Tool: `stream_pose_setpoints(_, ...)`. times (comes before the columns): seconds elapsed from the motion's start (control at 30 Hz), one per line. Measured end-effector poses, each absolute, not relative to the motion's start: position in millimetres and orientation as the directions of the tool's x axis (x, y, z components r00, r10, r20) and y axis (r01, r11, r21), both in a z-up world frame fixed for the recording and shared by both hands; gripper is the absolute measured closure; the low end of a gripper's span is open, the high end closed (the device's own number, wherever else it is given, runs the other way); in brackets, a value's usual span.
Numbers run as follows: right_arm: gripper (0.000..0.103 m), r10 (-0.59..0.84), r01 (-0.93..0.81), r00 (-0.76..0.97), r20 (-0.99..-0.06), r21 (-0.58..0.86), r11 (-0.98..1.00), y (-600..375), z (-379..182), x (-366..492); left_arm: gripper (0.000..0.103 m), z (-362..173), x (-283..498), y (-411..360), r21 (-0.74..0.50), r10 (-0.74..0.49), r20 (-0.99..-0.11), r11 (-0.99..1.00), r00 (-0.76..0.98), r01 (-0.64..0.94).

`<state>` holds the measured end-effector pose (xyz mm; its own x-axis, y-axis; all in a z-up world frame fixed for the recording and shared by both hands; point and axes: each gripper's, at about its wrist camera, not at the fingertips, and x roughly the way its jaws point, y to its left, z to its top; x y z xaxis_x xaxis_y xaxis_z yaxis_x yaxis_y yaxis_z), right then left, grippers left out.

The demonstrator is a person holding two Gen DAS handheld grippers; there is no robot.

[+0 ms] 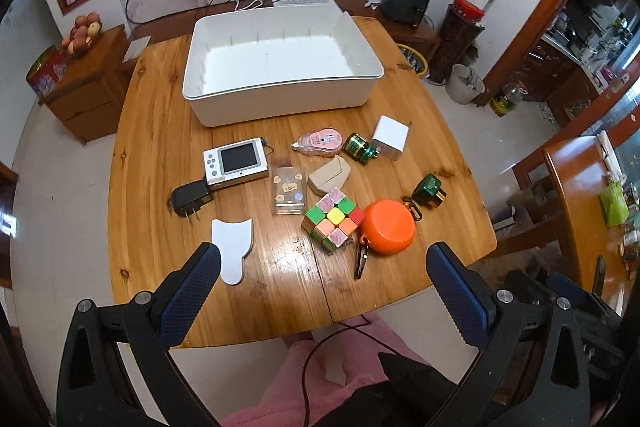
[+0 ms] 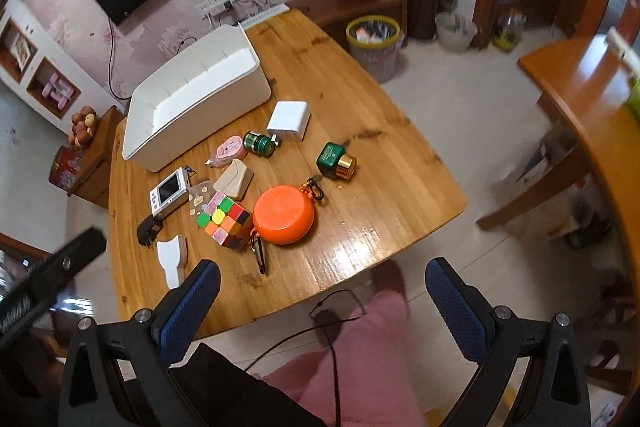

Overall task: Organize rigid objects
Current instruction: 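Move both tools toward the orange case and green jar on the table, then grasp the orange round case with the left tool while the right tool grasps the green jar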

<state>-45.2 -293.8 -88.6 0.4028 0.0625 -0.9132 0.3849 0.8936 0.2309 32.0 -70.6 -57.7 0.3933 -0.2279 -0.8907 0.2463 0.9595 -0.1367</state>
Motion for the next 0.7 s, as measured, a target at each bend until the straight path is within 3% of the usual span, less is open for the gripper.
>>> stream_pose_setpoints(0.13,0.005,0.157,0.412,0.370,-0.916,0.313,0.856,-314.7,-102.7,-15.8,0.001,-58.8,38.2,-76.7,-0.134,-0.209,-0.905,0.967,0.370,0.217)
stream_pose_setpoints(0.7,0.005,0.506,0.424,0.143,-0.851,0.515,0.745,-395.8,-155.9,87.6,0.001,-90.6,79.8,-137.5,-0.136,-0.138,-0.973,0.990,0.183,0.021)
